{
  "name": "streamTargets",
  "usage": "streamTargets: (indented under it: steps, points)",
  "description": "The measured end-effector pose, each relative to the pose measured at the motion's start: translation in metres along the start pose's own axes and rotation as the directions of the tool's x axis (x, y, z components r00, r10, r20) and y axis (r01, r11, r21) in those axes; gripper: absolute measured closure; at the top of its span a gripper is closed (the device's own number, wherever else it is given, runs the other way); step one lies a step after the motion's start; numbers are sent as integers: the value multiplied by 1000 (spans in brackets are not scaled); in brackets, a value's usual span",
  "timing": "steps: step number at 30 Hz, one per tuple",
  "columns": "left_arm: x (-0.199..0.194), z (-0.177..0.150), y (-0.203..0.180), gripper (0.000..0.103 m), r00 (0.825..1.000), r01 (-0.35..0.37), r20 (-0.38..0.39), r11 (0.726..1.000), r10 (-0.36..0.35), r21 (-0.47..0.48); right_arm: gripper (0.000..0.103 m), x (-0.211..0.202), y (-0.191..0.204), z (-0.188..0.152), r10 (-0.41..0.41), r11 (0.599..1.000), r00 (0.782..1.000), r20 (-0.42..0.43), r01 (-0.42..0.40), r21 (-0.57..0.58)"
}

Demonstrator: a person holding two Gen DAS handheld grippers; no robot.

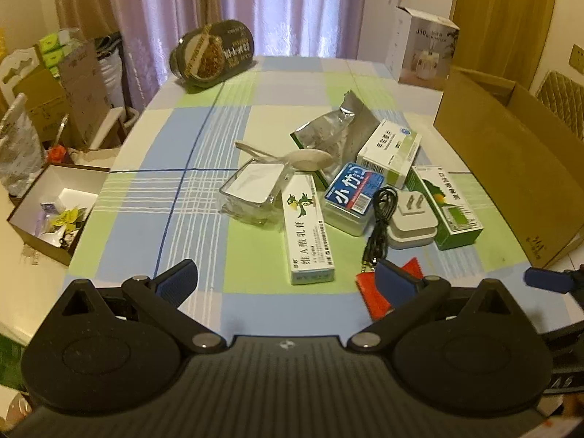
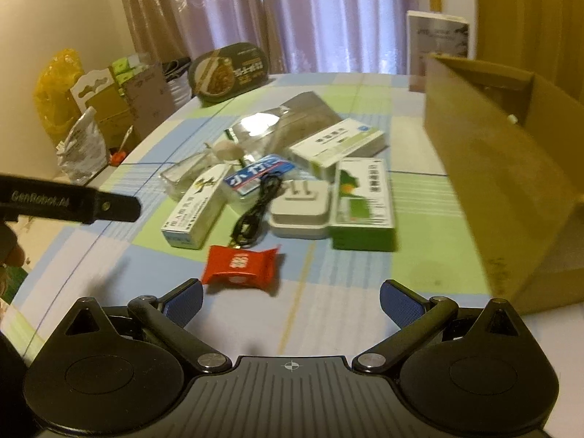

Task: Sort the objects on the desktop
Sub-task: 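Move the right tool toward the red candy packet while the left tool approaches the white-green cream box, then close the right tool on the red candy packet while the left tool grasps the cream box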

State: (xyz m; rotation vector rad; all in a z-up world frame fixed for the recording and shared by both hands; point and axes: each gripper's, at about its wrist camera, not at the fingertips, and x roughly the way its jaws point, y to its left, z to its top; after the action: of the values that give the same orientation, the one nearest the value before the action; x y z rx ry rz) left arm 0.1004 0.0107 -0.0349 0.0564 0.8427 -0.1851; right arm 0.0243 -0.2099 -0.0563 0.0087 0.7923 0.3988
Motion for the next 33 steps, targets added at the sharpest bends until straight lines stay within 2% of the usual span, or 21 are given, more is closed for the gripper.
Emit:
streamTargets:
  steps: [8,13,21,25,29,33]
  points:
    - [31,4,21,2,998,64,-21,996,-63,69,2,34,24,1,-18,1000,1000,16,19,-2]
    - [44,3,34,2,995,98,-22,994,-97,40,3,57,42,0,-34,999,999,3,34,-29]
    - [53,-2,42,2,989,146,-26,989,-146,-16,18,79,50,1,-94,995,996,2,94,-41]
    - [56,-2,40,2,987,160,-30,987,-160,-11,30,83,48,-3,-116,992,993,-7,115,-50]
    - [59,-2,35,2,985,168,-37,986,-168,4,51,81,45,-3,-117,991,993,8,117,-61]
    - [62,-1,26,2,982,186,-37,982,-185,28,56,78,37,0,-105,993,994,6,105,-45]
